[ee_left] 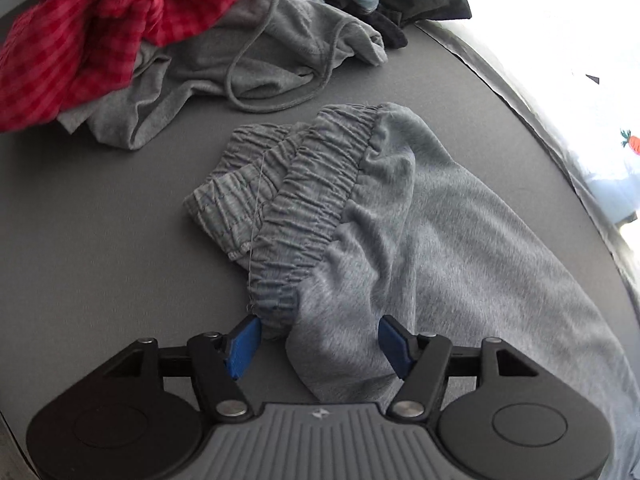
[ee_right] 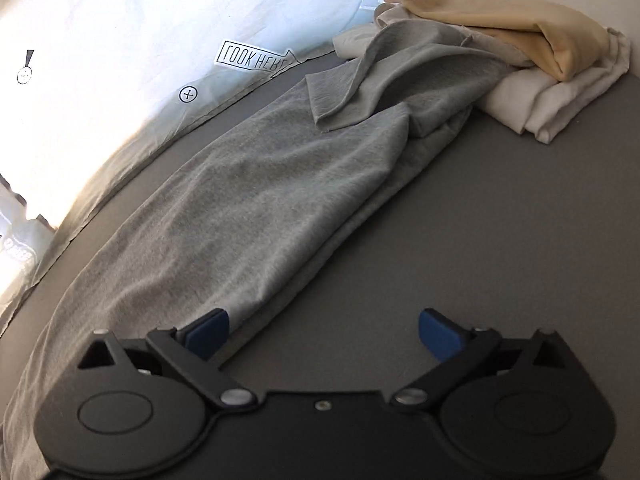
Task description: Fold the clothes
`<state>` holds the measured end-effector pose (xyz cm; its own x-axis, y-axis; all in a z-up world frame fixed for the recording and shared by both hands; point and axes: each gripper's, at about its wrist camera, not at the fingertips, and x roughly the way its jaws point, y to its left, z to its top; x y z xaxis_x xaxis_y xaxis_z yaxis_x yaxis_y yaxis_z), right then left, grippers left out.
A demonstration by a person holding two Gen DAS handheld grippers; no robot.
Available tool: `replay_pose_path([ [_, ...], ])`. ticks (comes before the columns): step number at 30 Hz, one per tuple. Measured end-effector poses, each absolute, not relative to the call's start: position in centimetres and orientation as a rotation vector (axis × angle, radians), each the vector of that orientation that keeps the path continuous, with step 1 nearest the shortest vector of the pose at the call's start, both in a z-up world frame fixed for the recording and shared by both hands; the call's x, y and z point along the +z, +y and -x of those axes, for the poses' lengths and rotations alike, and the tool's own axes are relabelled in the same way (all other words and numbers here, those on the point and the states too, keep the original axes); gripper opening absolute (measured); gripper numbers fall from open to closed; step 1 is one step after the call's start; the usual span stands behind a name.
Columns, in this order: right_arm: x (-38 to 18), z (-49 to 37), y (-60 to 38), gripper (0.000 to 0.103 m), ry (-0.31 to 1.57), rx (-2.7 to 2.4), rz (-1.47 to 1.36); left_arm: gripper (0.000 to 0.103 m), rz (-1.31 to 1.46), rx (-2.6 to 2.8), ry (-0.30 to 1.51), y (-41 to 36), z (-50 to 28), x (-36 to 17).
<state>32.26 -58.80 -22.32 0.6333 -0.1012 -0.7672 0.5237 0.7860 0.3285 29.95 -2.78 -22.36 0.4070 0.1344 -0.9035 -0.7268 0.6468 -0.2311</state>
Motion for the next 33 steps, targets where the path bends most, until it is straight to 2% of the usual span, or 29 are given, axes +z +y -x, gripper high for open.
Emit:
replay_pose_path([
  [7,-22.5,-30.8,-54.7,0.103,0.809,-0.364,-0.487,0.083,0.838,0.559,0.921,-0.4,-27.6,-22.9],
  [11,-22.4,-30.2,-53.0,0.103,0.810,-0.368,-0.495,0.086,0.920,0.598,0.895,1.8,-27.6,-24.0],
  [13,-22.2,-29.5,-51.9,0.103,0.805,-0.365,-0.509,0.099,0.957,0.564,0.877,2.3,-28.1,-24.2],
  [17,-22.3,-27.8,-49.5,0.103,0.811,-0.361,-0.482,0.096,0.848,0.521,0.914,1.4,-30.2,-24.0],
  [18,-22.3,-27.3,-49.1,0.103,0.812,-0.360,-0.487,0.085,0.817,0.520,0.920,1.0,-30.4,-23.9],
  [20,-22.2,-26.5,-48.2,0.103,0.815,-0.358,-0.501,0.052,0.769,0.535,0.929,0.9,-30.5,-23.6],
  [24,-22.2,-24.6,-47.6,0.103,0.767,-0.328,-0.641,0.018,0.707,0.537,0.888,1.9,-30.0,-22.5],
  [28,-22.4,-23.5,-47.6,0.103,0.721,-0.302,-0.767,0.010,0.644,0.546,0.811,3.6,-29.5,-20.3],
  [33,-22.4,-24.0,-46.9,0.103,0.723,-0.213,-0.835,0.010,0.640,0.617,0.757,6.2,-27.8,-18.6],
])
